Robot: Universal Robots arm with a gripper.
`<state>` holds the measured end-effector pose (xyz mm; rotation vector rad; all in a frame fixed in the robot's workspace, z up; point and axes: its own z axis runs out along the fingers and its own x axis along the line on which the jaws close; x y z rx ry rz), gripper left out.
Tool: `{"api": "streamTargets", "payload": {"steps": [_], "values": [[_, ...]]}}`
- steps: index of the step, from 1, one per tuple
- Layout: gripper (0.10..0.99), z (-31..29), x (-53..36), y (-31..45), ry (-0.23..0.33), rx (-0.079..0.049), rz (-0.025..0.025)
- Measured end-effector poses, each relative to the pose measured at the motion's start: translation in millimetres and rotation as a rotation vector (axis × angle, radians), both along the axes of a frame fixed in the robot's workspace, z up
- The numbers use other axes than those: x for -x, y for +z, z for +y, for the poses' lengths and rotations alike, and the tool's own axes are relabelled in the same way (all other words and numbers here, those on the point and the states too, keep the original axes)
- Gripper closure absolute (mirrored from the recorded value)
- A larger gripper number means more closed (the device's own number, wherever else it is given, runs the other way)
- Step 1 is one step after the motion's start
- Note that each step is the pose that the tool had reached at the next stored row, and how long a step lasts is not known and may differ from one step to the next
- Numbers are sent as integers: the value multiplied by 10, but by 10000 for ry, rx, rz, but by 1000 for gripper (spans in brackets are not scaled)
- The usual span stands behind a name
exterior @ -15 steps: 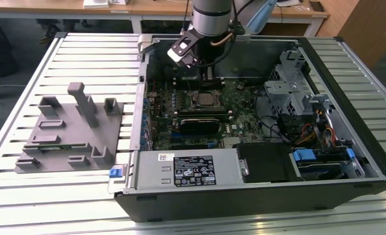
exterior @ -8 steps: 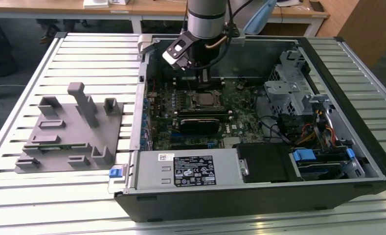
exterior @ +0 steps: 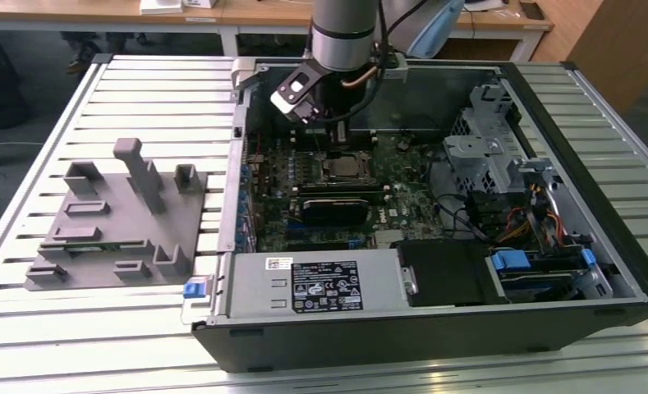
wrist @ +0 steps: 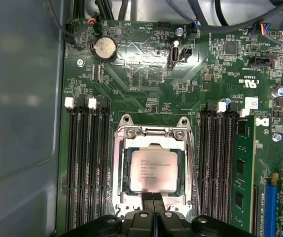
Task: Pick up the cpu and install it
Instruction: 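Close the cpu cover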
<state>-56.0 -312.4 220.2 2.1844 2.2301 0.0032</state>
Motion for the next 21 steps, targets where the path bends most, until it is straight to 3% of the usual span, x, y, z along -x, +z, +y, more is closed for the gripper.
{"api": "streamTargets", "payload": {"steps": [12,21], "values": [[980,0,17,-128,1,27,38],[980,0,29,-172,1,29,62]]}}
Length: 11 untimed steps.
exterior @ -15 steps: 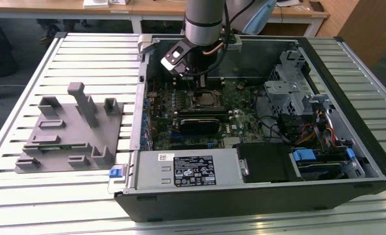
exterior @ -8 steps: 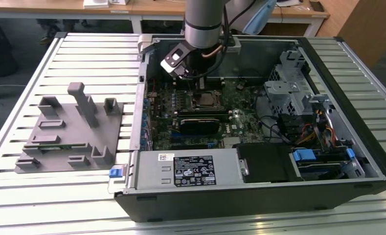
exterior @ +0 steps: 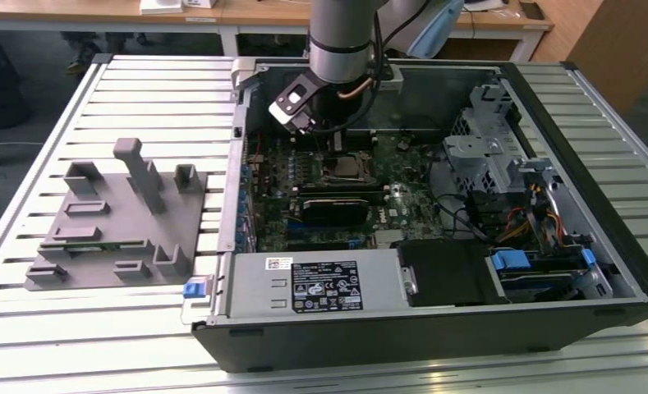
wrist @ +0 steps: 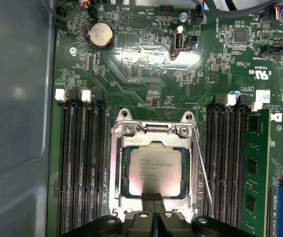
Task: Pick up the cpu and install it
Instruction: 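Close the cpu cover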
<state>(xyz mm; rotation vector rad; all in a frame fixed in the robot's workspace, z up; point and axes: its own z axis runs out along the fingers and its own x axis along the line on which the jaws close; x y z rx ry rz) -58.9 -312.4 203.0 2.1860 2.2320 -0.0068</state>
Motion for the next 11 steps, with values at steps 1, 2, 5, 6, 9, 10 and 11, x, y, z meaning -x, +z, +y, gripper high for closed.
{"api": "streamTargets", "payload": {"steps": [1,2,5,6,9,10,11], "values": [[980,0,0,-3,0,0,1],[980,0,0,-5,0,1,3],[980,0,0,-13,0,0,4],[980,0,0,-16,0,0,5],[980,0,1,-26,-1,1,7],[980,0,1,-26,-1,2,8],[980,0,1,-26,-1,2,8]]}}
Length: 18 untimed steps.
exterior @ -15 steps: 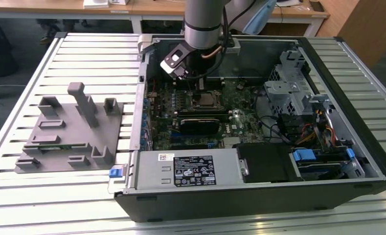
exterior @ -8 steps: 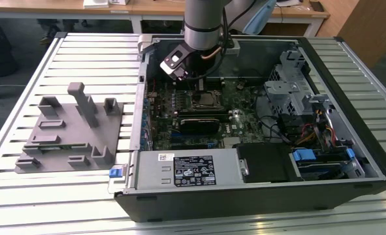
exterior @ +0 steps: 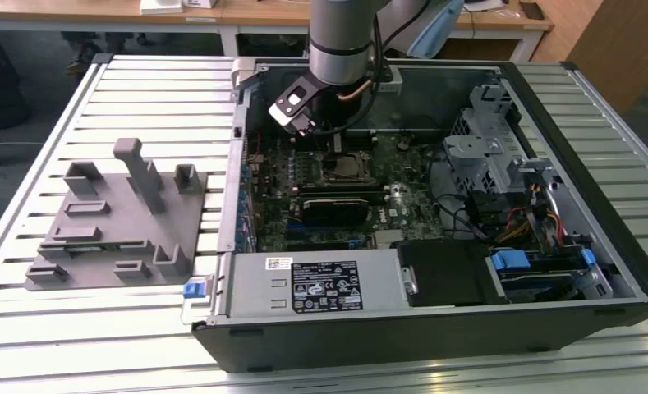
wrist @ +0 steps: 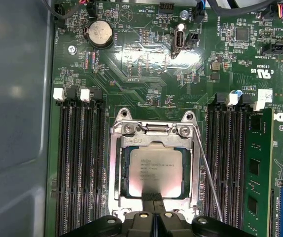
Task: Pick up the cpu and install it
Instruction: 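Close the cpu cover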
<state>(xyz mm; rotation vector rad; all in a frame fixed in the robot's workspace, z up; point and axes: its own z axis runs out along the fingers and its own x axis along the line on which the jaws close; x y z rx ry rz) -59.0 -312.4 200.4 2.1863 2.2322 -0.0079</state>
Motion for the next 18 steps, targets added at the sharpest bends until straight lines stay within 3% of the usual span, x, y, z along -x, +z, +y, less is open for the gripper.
{"api": "streamTargets", "payload": {"steps": [18], "values": [[980,1,-14,26,0,-2,-1]]}}
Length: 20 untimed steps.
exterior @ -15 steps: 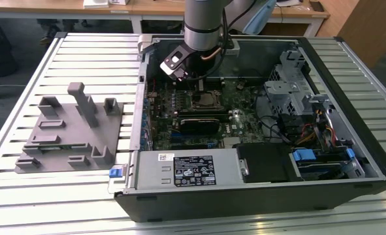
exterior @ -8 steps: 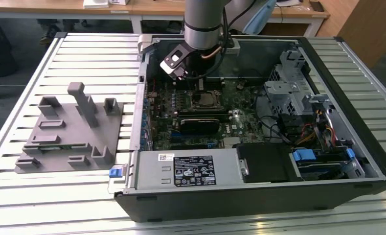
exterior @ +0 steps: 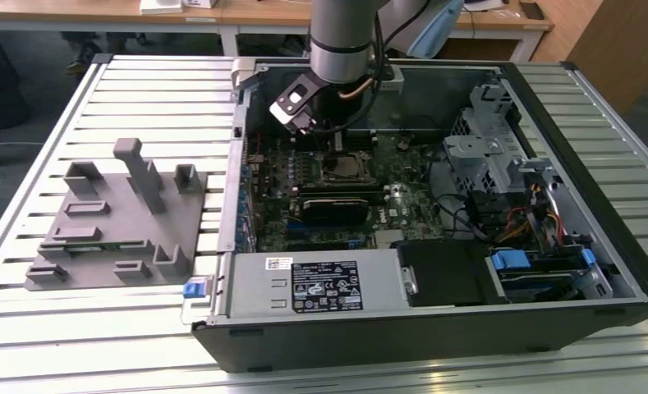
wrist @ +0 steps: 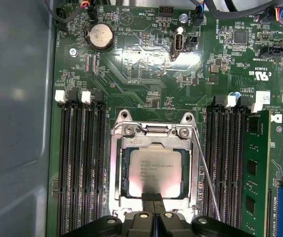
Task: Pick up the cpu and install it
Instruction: 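Close the cpu cover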
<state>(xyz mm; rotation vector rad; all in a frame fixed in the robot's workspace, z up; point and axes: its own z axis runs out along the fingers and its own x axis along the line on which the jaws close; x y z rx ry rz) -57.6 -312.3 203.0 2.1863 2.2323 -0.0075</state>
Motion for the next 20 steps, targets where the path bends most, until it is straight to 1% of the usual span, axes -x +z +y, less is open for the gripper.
{"api": "streamTargets", "payload": {"steps": [7,12,15,20], "values": [[980,0,-21,-23,0,0,0],[980,-1,-57,-36,-1,7,6],[980,-1,-79,-40,-1,2,1],[980,0,-118,-34,1,-5,-1]]}}
